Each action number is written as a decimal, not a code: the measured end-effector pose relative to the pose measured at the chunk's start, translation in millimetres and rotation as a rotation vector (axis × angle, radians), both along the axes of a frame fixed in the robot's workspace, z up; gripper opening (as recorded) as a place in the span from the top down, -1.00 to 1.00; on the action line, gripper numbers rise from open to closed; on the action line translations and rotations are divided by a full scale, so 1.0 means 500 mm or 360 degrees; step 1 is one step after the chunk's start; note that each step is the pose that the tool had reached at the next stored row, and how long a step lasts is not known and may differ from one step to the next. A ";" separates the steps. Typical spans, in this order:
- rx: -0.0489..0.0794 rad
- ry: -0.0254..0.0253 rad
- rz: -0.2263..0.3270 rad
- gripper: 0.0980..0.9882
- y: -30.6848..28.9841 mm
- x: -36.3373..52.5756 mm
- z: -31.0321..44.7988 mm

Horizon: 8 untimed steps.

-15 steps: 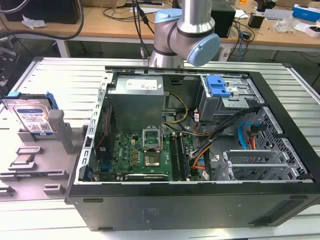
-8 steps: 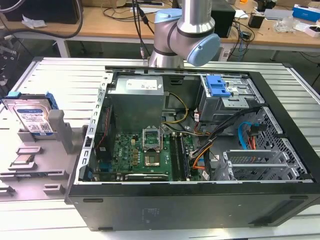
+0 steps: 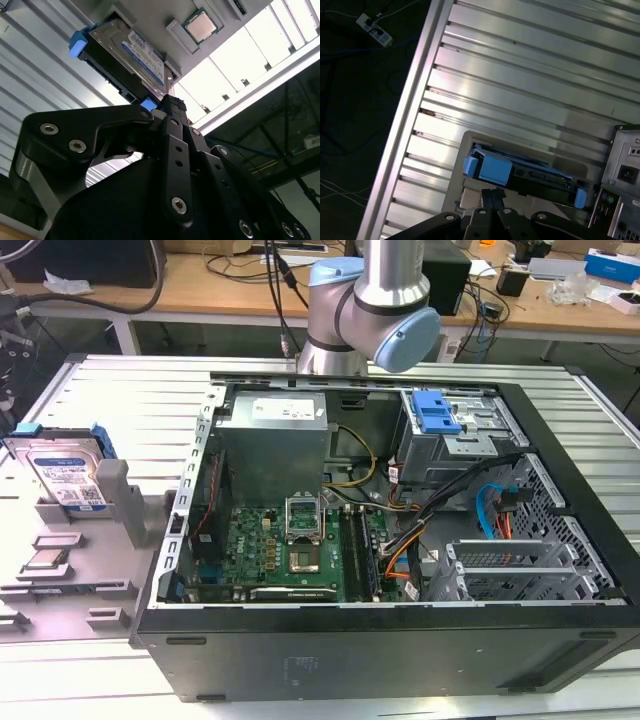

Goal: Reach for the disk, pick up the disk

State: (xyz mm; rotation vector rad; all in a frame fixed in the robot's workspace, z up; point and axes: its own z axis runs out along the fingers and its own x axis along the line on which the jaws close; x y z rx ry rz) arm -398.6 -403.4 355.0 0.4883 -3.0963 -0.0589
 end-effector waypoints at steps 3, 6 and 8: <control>0.0000 -0.00001 0.0066 0.98 0.000 0.000 0.000; 0.0000 0.00000 0.0128 0.98 0.000 0.000 0.000; 0.0000 0.00000 0.0165 0.98 0.000 0.000 0.000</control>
